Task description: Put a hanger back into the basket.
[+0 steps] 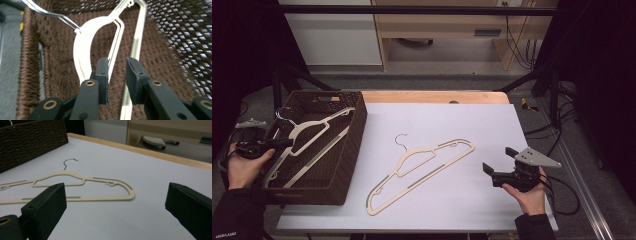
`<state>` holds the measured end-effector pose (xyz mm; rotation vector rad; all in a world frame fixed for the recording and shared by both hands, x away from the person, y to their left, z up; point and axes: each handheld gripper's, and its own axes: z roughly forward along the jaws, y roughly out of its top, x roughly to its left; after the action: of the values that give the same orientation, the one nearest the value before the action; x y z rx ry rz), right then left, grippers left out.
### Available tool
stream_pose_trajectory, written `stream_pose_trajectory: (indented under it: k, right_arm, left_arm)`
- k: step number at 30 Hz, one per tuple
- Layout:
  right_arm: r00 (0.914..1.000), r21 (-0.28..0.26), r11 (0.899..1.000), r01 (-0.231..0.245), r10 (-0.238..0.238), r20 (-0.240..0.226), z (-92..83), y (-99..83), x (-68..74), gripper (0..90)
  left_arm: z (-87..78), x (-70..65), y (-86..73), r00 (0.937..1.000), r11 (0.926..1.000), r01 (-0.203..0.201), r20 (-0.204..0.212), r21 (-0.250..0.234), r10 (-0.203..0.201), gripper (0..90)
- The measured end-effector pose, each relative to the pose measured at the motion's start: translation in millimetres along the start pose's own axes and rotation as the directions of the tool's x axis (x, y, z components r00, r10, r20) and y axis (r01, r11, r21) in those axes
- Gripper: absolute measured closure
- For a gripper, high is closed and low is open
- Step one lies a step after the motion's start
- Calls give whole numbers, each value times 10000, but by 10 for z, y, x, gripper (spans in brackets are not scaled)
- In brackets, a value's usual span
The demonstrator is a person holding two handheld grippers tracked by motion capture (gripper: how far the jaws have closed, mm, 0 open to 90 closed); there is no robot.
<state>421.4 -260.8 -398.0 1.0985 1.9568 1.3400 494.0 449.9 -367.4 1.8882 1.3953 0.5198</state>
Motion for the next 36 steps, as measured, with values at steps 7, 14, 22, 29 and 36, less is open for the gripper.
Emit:
stream_pose_trajectory:
  k: [7, 14, 22, 29, 36]
  right_arm:
    - [10000, -63, 10000, -29, 29, -63, 23, 29, 26, 39]
    - [9999, -106, 9999, 23, -24, -128, 53, 77, 66, 39]
    - [9999, -80, 10000, 30, -31, -139, 78, 99, 87, 37]
    - [9998, -168, 9999, 9, -12, -199, 114, 140, 104, 37]
    - [9995, -195, 9998, 29, -35, -316, 195, 219, 167, 39]
  left_arm:
    - [-151, -290, -21, 9956, 9907, -83, 917, -1359, 209, 560]
    - [-200, -710, 4, 9818, 9671, -416, 1692, -2511, 862, 407]
    - [-154, -1162, 71, 9551, 9406, -935, 2372, -3263, 1772, 208]
    - [-116, -1544, 33, 9339, 9257, -1236, 2734, -3575, 2303, 111]
    - [18, -1902, 7, 9060, 9271, -1665, 3189, -3358, 2783, 96]
